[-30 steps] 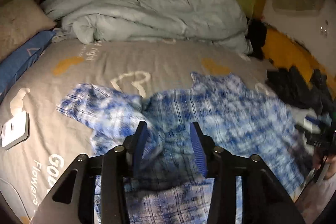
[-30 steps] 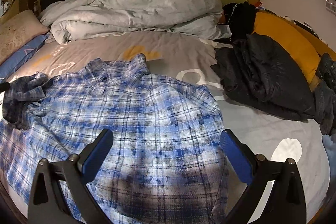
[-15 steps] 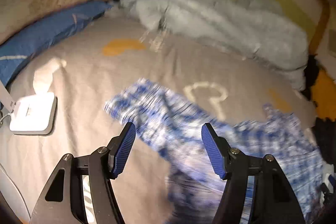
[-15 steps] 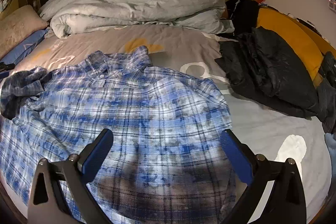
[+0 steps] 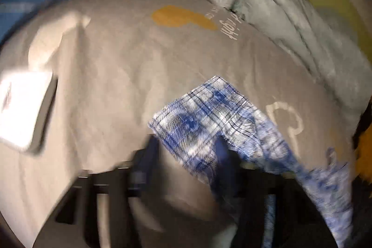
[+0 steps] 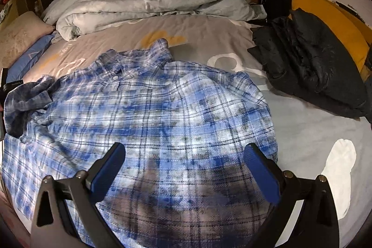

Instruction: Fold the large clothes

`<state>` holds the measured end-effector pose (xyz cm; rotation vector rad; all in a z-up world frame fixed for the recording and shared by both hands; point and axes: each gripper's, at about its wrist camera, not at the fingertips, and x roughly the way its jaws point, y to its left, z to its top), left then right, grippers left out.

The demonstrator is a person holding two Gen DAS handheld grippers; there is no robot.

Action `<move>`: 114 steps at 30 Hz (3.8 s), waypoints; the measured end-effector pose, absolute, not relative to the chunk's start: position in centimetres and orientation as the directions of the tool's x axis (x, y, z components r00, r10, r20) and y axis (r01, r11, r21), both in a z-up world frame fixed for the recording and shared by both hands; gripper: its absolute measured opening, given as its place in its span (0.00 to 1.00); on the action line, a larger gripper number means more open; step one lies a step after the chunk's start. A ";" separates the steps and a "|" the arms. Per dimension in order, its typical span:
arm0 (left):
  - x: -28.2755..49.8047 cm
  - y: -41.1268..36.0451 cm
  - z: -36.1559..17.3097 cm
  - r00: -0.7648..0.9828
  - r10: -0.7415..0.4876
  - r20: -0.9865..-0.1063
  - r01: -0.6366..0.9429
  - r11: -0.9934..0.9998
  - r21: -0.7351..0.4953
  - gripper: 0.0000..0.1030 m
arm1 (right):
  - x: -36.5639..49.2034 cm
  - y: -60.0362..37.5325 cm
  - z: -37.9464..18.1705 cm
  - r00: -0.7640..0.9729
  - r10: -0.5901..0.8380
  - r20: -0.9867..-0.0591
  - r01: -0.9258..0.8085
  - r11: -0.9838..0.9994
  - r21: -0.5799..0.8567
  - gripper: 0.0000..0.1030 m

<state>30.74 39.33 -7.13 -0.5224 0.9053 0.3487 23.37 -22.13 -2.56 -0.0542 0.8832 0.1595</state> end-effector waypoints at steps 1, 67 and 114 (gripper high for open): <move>31.0 39.0 -7.3 0.580 0.067 -0.812 -0.473 0.839 -0.268 0.19 | 23.5 -22.2 -2.6 0.622 0.117 -0.775 -0.160 0.987 0.020 0.99; 14.5 10.4 3.8 0.803 -0.147 -0.577 0.065 0.985 -0.161 0.67 | 21.1 -15.2 -2.5 0.635 0.351 -0.688 -0.373 0.919 0.125 0.04; 8.4 10.0 5.9 0.834 -0.130 -0.537 0.059 0.987 -0.146 0.89 | 12.0 -23.3 4.0 0.832 0.158 -0.532 -0.179 0.984 0.012 1.00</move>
